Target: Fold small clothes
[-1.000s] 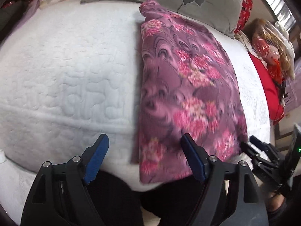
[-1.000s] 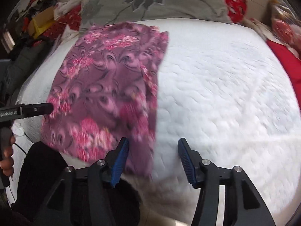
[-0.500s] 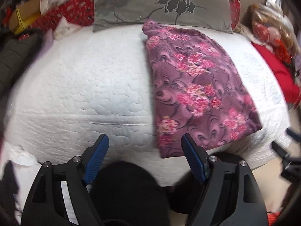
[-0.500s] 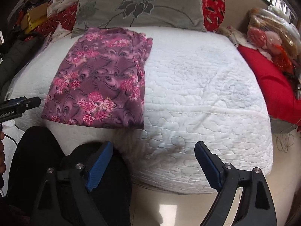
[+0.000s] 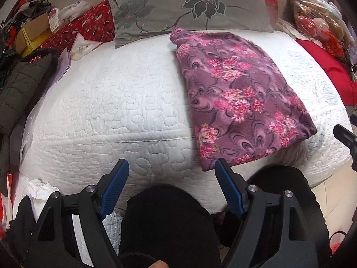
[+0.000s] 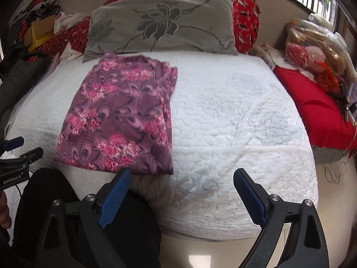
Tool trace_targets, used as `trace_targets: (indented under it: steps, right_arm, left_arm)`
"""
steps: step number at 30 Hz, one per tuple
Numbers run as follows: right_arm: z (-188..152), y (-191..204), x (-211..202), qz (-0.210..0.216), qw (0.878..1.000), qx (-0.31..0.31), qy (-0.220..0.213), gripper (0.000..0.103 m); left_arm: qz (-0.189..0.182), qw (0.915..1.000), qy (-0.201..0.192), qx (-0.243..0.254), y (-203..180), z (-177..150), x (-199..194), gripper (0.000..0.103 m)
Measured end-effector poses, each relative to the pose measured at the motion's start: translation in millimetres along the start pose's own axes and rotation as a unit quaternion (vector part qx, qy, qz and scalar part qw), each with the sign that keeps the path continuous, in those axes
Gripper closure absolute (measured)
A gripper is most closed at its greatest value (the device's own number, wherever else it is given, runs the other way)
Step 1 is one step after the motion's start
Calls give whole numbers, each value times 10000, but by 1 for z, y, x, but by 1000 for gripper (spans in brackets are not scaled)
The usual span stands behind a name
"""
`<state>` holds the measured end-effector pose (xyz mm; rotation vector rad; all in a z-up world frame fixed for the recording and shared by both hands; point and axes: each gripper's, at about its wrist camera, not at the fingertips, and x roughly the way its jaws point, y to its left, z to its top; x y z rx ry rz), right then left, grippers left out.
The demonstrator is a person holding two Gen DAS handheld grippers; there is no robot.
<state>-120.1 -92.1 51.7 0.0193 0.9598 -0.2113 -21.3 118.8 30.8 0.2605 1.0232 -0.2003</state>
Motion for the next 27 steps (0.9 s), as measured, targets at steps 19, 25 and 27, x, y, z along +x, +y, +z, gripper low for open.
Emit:
trace_targets:
  steps: [19,25,27]
  right_arm:
    - [3,-10,-8,-19,9998,150,-143,4]
    - [2,-15,-6,-9,9997,227,-106,4]
    - [2,-18,-5,-4,9996,279,-75,4]
  left_arm:
    - [-555,9980,-104,276,-34,-6,-19,24]
    - [-690,9964,-67,488,-53,-6,-25,24]
    - [-645,9965,-47,532,-55,-6,-25,24]
